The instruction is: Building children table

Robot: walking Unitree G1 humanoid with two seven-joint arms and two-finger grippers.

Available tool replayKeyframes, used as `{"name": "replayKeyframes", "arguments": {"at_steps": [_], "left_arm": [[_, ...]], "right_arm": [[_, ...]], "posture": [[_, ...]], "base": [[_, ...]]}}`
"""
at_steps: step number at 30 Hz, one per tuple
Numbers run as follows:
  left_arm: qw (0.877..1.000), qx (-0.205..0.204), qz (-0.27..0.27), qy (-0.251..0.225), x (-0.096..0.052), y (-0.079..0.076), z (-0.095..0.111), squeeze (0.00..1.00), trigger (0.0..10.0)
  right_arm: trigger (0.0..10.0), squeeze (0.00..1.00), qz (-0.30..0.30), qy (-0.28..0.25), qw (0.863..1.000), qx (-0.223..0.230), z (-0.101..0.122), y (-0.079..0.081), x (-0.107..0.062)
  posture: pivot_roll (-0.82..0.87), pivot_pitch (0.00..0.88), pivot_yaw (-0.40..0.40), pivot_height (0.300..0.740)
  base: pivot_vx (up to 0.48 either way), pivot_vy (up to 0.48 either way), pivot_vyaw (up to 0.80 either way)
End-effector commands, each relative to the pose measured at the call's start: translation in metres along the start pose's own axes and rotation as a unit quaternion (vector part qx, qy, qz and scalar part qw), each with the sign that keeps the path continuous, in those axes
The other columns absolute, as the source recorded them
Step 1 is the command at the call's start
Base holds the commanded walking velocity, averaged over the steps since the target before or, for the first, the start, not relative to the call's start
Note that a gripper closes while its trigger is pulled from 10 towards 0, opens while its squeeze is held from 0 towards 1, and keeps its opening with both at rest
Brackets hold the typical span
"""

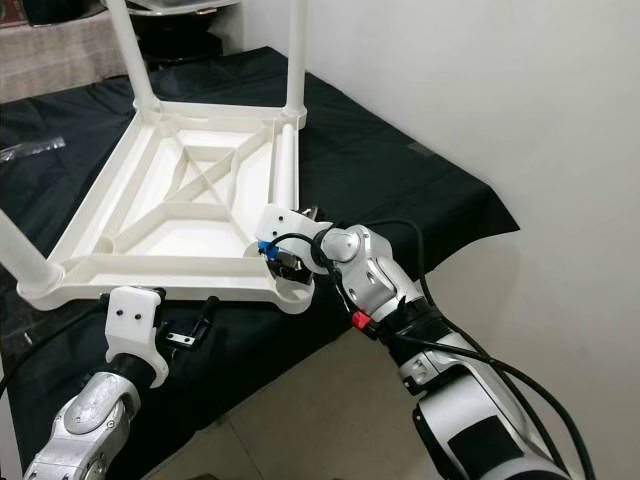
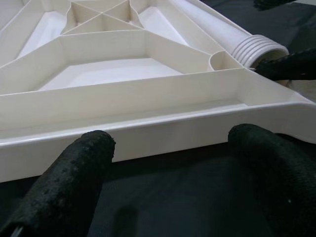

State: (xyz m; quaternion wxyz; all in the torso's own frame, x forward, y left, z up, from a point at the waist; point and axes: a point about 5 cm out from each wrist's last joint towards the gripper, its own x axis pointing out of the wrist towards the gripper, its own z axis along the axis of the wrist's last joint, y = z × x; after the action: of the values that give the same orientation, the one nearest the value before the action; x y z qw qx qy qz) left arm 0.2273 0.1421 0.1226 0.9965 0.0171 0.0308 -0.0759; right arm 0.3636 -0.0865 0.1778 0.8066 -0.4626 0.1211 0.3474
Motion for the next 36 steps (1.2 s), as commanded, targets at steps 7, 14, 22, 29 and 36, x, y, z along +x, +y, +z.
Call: {"name": "replayKeyframes", "arguments": {"at_steps": [7,14,22,29,36], "left_arm": [[1.000,0.000,0.006,0.003,-0.003,-0.001,-0.001,0.00,10.0],[1.000,-0.002,0.010,0.004,-0.003,0.000,-0.001,0.00,10.0],[1.000,-0.001,0.010,0.005,-0.003,0.001,-0.001,0.00,10.0],[1.000,-0.002,0.012,0.006,-0.004,0.001,-0.001,0.00,10.0],[1.000,-0.003,0.013,0.006,-0.004,0.001,-0.002,0.00,10.0]], "right_arm": [[10.0,0.00,-0.013,0.063,0.997,-0.037,-0.012,-0.003,0.001],[10.0,0.00,-0.005,0.015,1.000,0.007,0.001,-0.017,-0.006],[10.0,0.00,-0.002,0.009,1.000,0.011,0.003,-0.028,-0.012],[10.0,0.00,-0.006,-0.004,1.000,0.025,0.007,-0.033,-0.013],[10.0,0.00,-0.008,-0.012,0.999,0.030,0.010,-0.039,-0.016]], "posture": [[-0.08,0.108,-0.065,0.740],[-0.07,0.116,-0.066,0.740],[-0.08,0.117,-0.064,0.740],[-0.07,0.120,-0.060,0.740],[-0.08,0.120,-0.065,0.740]], "base": [[0.000,0.000,0.00],[0.000,0.000,0.00],[0.000,0.000,0.00],[0.000,0.000,0.00],[0.000,0.000,0.00]]}}
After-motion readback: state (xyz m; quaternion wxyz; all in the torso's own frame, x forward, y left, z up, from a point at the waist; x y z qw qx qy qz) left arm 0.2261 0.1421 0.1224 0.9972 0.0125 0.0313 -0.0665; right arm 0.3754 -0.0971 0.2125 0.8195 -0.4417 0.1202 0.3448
